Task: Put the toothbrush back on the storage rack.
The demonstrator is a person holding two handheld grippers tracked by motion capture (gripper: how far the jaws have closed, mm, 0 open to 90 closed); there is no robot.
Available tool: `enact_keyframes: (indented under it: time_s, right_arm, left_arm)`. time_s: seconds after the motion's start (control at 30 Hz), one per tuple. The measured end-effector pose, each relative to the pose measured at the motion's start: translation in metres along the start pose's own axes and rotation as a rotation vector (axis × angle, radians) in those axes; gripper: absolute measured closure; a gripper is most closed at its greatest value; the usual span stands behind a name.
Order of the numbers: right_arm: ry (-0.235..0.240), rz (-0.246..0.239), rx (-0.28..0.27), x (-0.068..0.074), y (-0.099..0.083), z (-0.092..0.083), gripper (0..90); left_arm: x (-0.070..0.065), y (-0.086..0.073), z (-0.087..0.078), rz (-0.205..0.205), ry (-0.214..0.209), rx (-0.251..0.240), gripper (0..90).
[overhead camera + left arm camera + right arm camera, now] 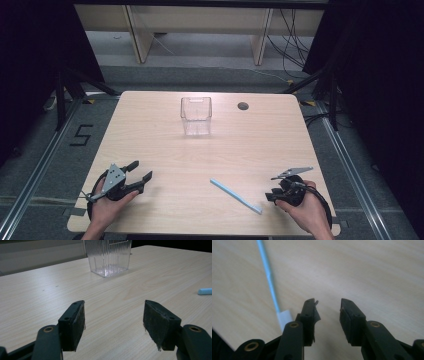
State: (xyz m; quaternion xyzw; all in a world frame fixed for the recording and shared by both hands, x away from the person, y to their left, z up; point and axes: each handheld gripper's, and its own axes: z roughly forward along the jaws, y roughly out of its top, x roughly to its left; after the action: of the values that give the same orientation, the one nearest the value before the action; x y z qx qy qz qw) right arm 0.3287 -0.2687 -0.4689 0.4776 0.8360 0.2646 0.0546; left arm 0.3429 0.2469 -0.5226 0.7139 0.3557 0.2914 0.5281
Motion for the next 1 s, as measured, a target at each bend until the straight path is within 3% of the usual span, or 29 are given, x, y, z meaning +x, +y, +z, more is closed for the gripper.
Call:
enact_keyframes:
  time_s: [0.2, 0.23, 0.37, 0.5, 0.53, 0.6, 0.63, 0.67, 0.73, 0.83, 1.0]
  right_arm:
    - [0.022, -0.023, 0.054, 0.01, 0.01, 0.0, 61.2]
    - [0.011, -0.062, 0.06, 0.012, 0.013, 0.002, 57.7]
    - [-0.01, -0.092, 0.071, 0.021, 0.019, 0.004, 55.2]
    - [0.012, -0.126, 0.118, 0.03, 0.026, 0.007, 54.3]
    - [0.015, -0.182, 0.123, 0.03, 0.03, 0.009, 54.2]
    - [0.013, -0.202, 0.149, 0.032, 0.032, 0.01, 54.2]
    - [0.006, -0.267, 0.174, 0.034, 0.038, 0.01, 54.3]
    - [0.006, -0.267, 0.174, 0.034, 0.038, 0.01, 54.3]
    - [0.018, -0.346, 0.217, 0.037, 0.045, 0.012, 56.1]
    - [0.025, -0.399, 0.27, 0.043, 0.053, 0.018, 58.9]
    - [0.032, -0.44, 0.34, 0.053, 0.062, 0.03, 64.1]
  left_arm:
    - [0.0, 0.0, 0.002, 0.021, -0.011, -0.014, 34.1]
    - [0.0, 0.0, 0.002, 0.017, -0.012, -0.016, 34.1]
    - [-0.001, 0.0, 0.0, 0.017, -0.018, 0.001, 33.7]
    - [-0.002, 0.0, -0.001, 0.022, -0.024, 0.002, 33.5]
    - [-0.002, 0.0, -0.001, 0.024, -0.025, 0.003, 33.5]
    - [-0.002, 0.0, -0.001, 0.026, -0.025, 0.006, 33.3]
    - [-0.002, 0.0, 0.0, 0.032, -0.029, -0.01, 33.2]
    - [-0.002, 0.0, 0.0, 0.032, -0.029, -0.01, 33.2]
    - [-0.003, 0.0, -0.001, 0.035, -0.029, 0.011, 33.3]
    - [-0.003, 0.0, 0.001, 0.035, -0.036, 0.001, 33.5]
    - [-0.003, 0.0, 0.001, 0.036, -0.039, -0.003, 33.5]
